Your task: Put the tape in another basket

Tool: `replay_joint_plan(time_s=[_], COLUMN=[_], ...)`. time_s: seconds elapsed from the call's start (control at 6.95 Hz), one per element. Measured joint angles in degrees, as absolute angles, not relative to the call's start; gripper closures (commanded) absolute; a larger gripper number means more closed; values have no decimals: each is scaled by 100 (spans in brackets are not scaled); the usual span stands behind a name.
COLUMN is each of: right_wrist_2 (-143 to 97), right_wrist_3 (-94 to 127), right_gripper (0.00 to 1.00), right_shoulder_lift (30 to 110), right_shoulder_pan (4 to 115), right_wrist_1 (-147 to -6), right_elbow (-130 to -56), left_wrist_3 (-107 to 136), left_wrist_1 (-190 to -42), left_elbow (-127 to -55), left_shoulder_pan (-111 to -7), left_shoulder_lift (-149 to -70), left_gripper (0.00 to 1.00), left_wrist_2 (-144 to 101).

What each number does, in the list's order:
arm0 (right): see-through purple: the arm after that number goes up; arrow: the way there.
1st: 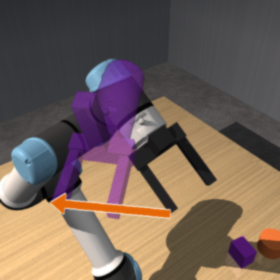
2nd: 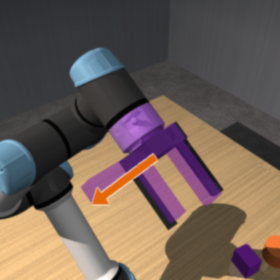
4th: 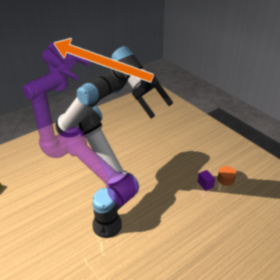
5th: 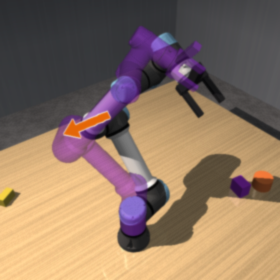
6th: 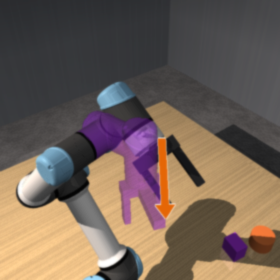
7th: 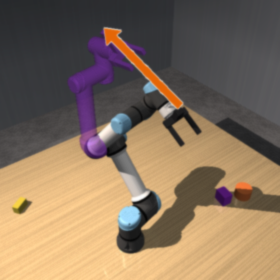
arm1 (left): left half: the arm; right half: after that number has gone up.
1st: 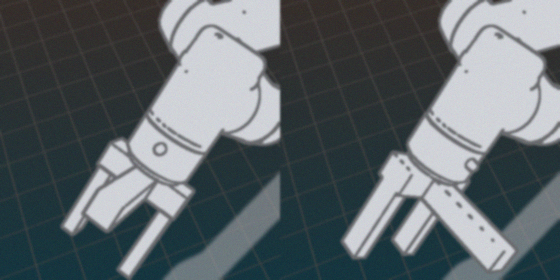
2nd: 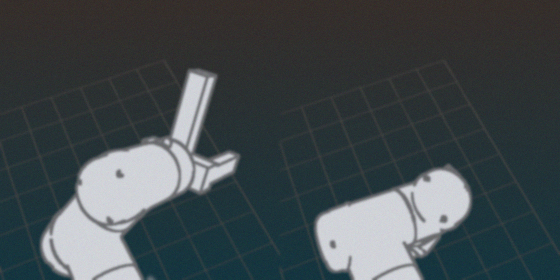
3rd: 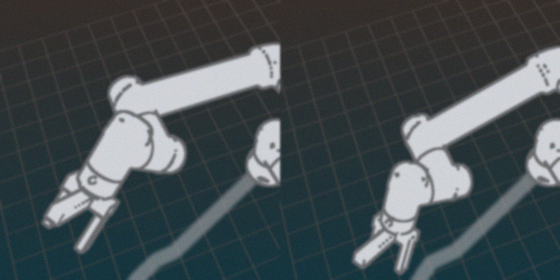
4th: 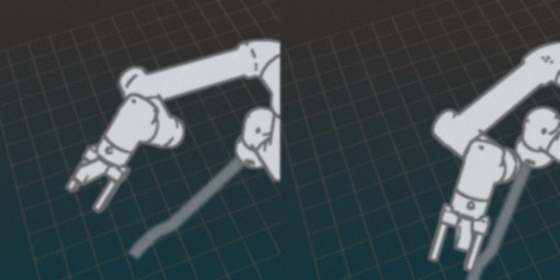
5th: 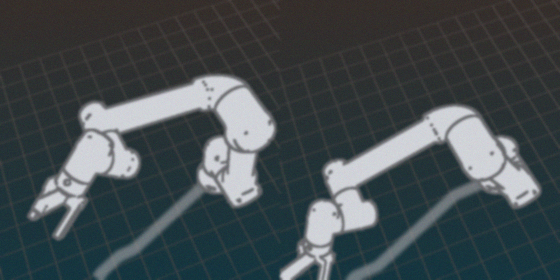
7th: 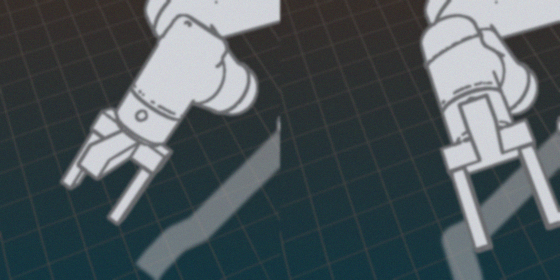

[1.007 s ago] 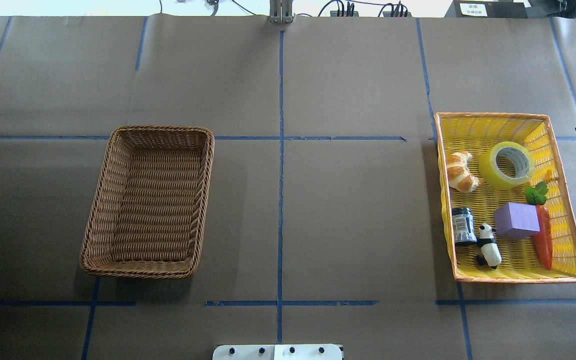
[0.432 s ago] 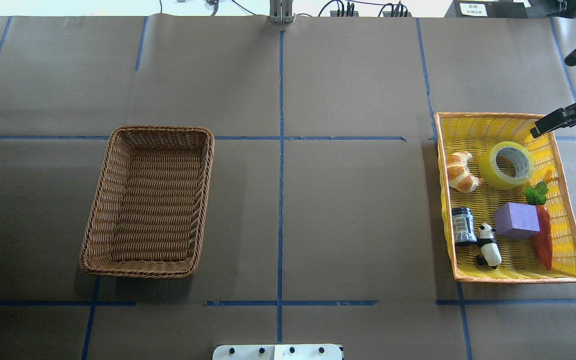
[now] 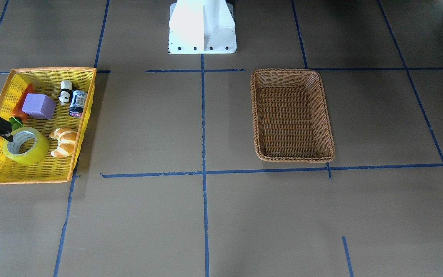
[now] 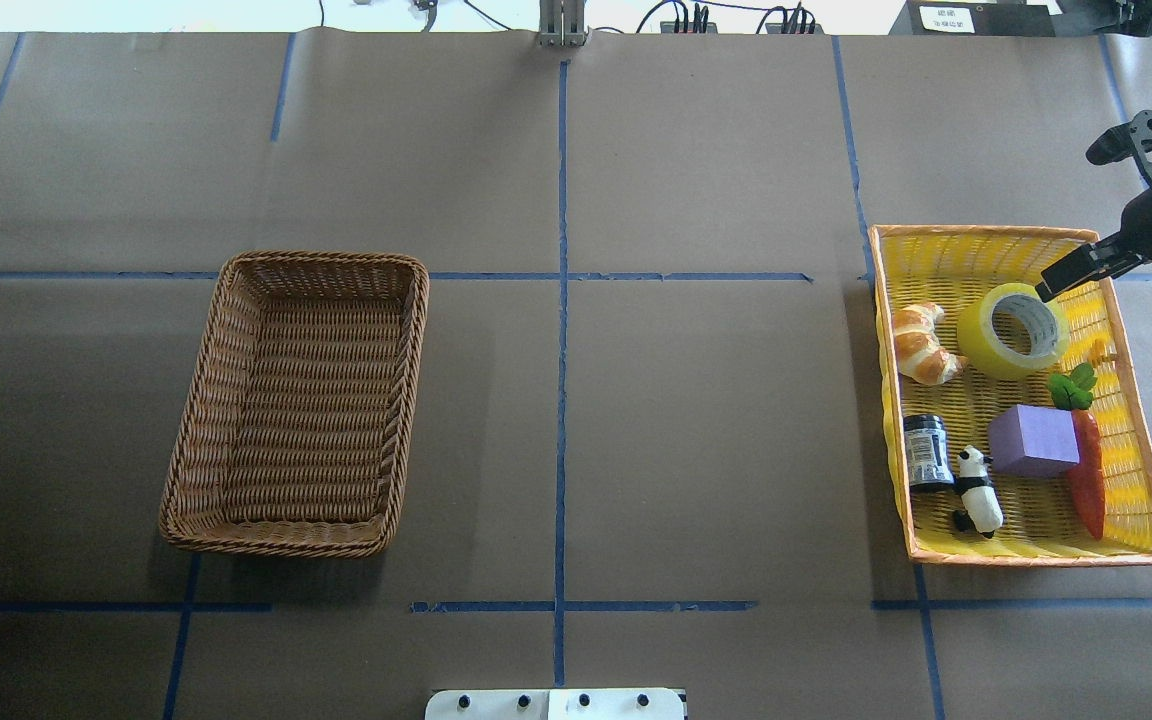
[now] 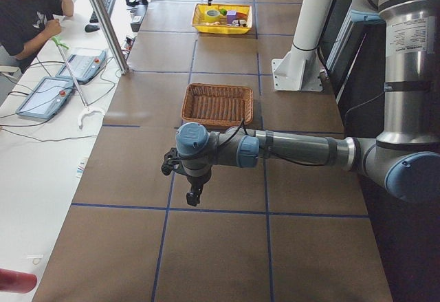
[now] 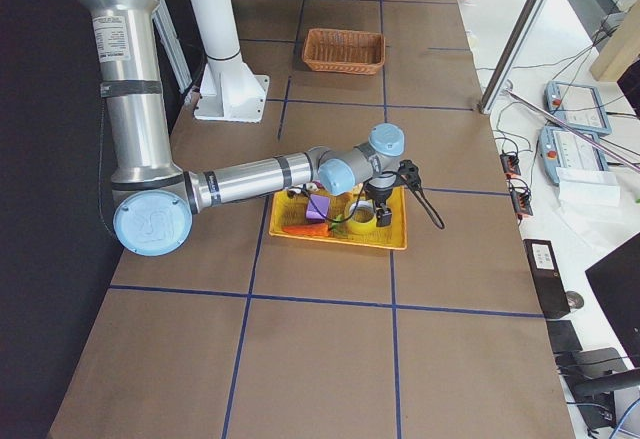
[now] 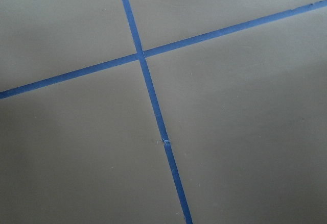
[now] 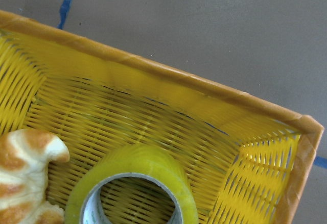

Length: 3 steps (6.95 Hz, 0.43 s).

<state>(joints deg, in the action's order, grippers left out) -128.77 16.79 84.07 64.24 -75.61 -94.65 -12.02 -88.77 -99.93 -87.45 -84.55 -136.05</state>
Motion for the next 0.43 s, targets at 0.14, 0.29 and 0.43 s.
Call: replay_joint_plan(time_s=[0.14,0.29,0.43], right_wrist_2=[-12874,-12868,-12846], right_wrist_3=[1679,1679,1679], right_gripper=[1,2,2], right_shoulder_lift=[8405,8403,8378], right_shoulder_pan=[6363,6302,6226], right_wrist_1=[-7560,-7557,-7555], right_elbow=[-9406,-9335,-9251], left_wrist_3=[-1198,-1196,-1196], left_wrist_1=[-8877,-8877,-8877], left_elbow=[-9993,-9992,-9988], left_shoulder_pan=[-8745,-8745,-8745], left_shoulder_lift=[-8455,-8455,-8455], left_gripper=[0,0,0], left_wrist_2=[-13608,-13609,-13609])
